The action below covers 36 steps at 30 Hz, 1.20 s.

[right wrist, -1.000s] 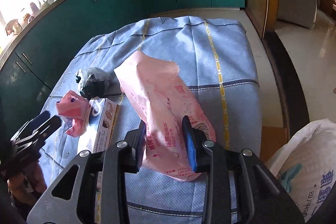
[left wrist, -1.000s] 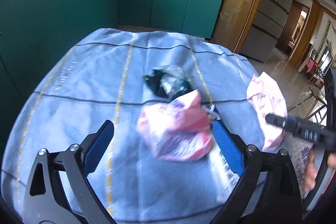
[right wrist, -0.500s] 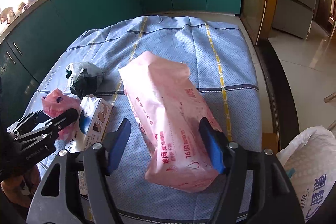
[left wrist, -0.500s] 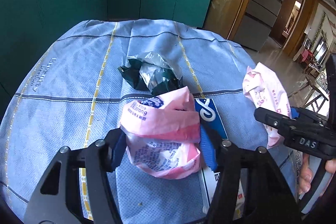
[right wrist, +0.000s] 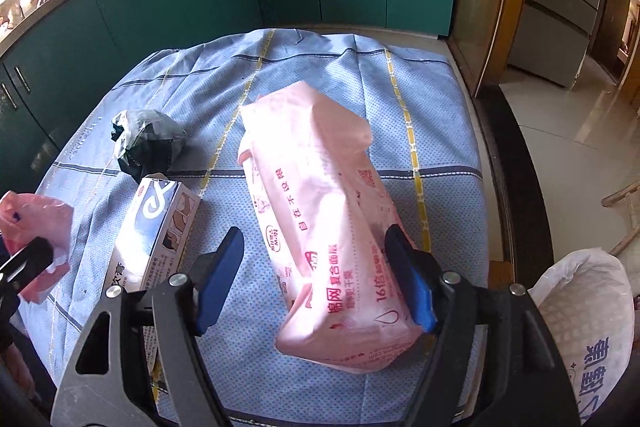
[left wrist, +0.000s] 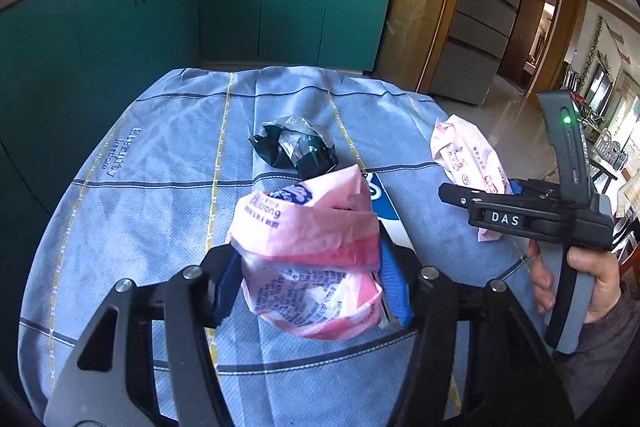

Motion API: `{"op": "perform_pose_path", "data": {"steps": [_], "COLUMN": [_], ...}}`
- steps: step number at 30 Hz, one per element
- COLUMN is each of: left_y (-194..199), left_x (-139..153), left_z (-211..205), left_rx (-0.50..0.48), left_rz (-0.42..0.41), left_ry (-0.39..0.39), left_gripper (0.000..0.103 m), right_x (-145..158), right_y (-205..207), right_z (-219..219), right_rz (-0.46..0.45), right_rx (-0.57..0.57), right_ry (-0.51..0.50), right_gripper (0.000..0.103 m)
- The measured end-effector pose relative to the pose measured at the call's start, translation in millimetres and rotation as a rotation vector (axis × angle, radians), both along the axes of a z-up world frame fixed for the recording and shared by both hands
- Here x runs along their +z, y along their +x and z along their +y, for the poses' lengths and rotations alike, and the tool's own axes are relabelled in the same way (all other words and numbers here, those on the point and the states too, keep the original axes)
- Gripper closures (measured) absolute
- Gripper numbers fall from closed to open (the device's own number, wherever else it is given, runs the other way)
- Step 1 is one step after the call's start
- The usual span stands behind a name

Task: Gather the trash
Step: 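Grasp the pink plastic bag with the left tool while the right tool holds the wipes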

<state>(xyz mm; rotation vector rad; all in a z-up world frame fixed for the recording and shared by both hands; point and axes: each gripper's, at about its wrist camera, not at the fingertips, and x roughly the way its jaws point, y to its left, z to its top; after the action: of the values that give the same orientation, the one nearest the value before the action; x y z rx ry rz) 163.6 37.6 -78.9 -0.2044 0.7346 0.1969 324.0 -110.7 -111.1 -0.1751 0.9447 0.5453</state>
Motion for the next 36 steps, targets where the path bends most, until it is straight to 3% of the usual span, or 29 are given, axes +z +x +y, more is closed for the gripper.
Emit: {"op": "perform_pose_path", "data": {"steps": [21, 27, 36], "left_y": [-14.7, -16.8, -18.6], "left_x": [-11.8, -12.8, -14.8], "left_z": [9.7, 10.7, 12.7], "left_rx": [0.014, 0.019, 0.029], "left_rz": [0.029, 0.033, 0.036], "left_ry": [0.009, 0.009, 0.017], "left_gripper": [0.042, 0.042, 0.042], "right_x": [-7.7, -8.2, -2.7], "right_y": [2.4, -0.6, 1.3], "right_z": [-1.3, 2.4, -8.2], "right_rz": [-0.020, -0.045, -0.035], "right_rx": [-0.037, -0.025, -0.052], "right_ry": [-0.057, -0.090, -0.045], "right_gripper": [0.028, 0.048, 0.060]}}
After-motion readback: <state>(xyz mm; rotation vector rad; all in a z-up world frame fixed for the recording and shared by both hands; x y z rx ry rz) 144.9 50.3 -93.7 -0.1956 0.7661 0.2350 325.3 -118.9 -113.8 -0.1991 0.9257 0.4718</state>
